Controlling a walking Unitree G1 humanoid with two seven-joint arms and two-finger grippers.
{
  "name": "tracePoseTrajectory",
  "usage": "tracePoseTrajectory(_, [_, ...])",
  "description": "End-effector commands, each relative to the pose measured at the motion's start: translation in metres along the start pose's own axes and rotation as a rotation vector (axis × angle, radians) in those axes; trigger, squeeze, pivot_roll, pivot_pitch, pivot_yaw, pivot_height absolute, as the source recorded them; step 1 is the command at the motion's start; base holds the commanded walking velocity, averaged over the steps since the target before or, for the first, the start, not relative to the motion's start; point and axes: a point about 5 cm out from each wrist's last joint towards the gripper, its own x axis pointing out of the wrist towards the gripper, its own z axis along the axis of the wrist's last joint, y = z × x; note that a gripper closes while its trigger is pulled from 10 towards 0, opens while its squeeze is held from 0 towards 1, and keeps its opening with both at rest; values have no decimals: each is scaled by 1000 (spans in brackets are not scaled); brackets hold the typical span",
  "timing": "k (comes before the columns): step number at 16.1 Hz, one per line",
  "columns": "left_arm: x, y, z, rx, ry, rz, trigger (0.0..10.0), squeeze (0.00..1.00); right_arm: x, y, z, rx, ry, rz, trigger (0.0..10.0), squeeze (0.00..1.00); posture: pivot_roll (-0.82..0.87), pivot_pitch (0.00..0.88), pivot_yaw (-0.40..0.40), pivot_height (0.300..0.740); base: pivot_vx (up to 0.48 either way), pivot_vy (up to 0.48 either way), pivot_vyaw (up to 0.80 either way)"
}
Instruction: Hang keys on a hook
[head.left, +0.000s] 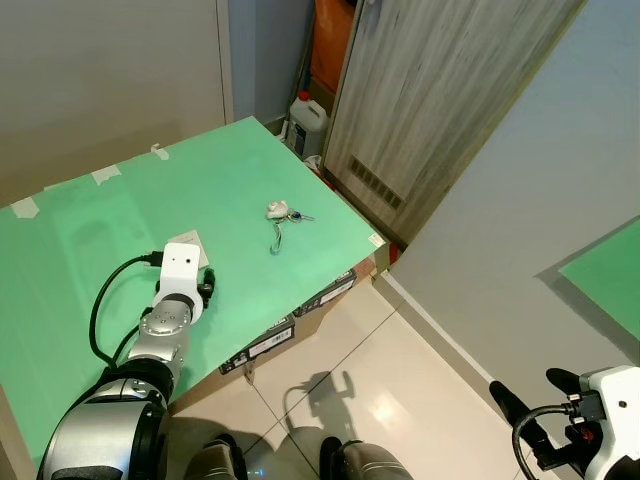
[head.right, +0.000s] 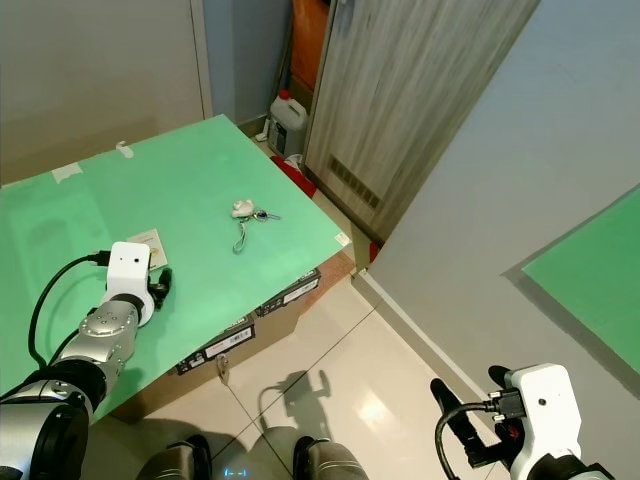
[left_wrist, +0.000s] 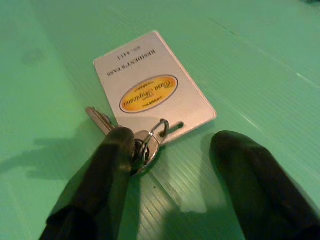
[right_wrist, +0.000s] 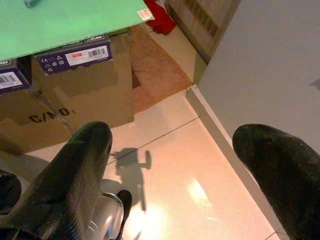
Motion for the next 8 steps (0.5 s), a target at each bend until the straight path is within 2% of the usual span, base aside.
tracePoseTrajectory(1, [-1, -5, -7, -25, 41, -22, 0, 0, -3, -4, 0, -3, 12, -26, 10000, 0, -373, 196, -141, 740, 0, 0, 0])
tracePoseTrajectory(8, [-1, -1, -6, -41, 40, -14, 0, 0, 0, -6, 1, -10, 14, -20, 10000, 0, -366, 187, -143, 740, 0, 0, 0])
